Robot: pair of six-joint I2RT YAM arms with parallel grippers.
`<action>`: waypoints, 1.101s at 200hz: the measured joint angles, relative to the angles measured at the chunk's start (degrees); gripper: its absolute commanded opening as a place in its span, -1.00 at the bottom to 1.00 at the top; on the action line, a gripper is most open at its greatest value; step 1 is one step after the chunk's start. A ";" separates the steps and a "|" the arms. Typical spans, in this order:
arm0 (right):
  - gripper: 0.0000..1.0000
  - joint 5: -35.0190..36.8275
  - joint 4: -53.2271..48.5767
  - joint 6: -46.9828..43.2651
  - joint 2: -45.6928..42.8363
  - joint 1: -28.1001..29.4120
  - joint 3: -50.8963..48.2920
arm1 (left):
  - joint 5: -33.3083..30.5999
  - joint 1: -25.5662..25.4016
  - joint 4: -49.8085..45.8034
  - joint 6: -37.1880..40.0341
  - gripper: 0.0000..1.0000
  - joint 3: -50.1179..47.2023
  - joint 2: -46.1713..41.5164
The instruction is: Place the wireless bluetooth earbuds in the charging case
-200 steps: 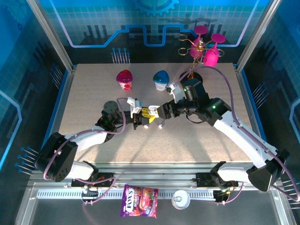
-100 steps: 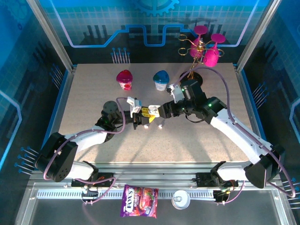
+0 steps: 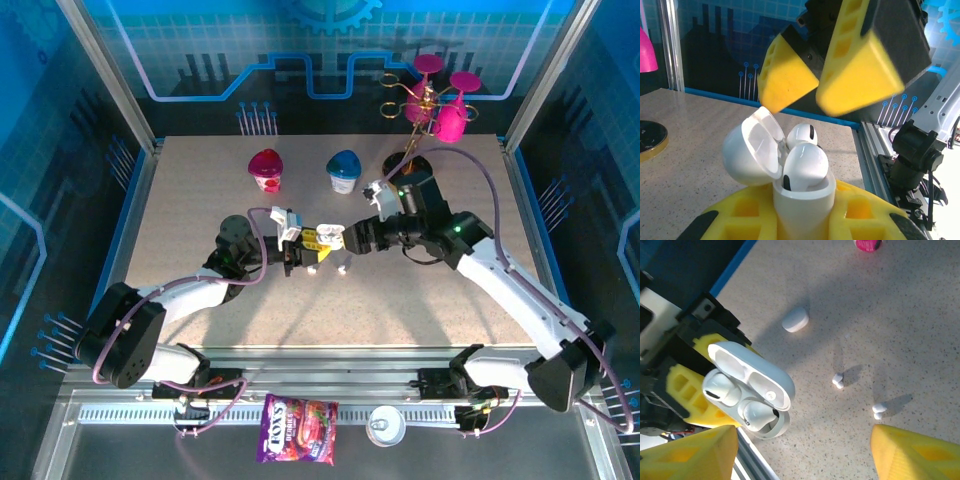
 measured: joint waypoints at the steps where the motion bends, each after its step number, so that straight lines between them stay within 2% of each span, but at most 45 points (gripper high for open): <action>1: 0.45 -0.13 0.04 0.11 -0.07 -0.09 -0.02 | 0.04 0.00 0.09 0.00 -0.90 0.00 0.00; 39: 0.40 -2.78 3.21 3.08 -0.44 -3.32 0.44 | 1.40 0.04 2.62 0.07 -0.90 0.00 0.20; 89: 0.31 -4.61 -2.16 3.06 10.16 -3.72 11.45 | 2.97 0.04 5.11 0.07 -0.90 0.00 1.07; 129: 0.32 -5.90 -7.52 0.94 14.80 -3.21 13.99 | 3.15 0.15 5.64 0.07 -0.90 0.00 1.07; 220: 0.33 -5.90 -9.90 -2.60 12.57 -1.97 12.79 | 3.02 0.37 2.40 0.02 -0.90 0.00 1.18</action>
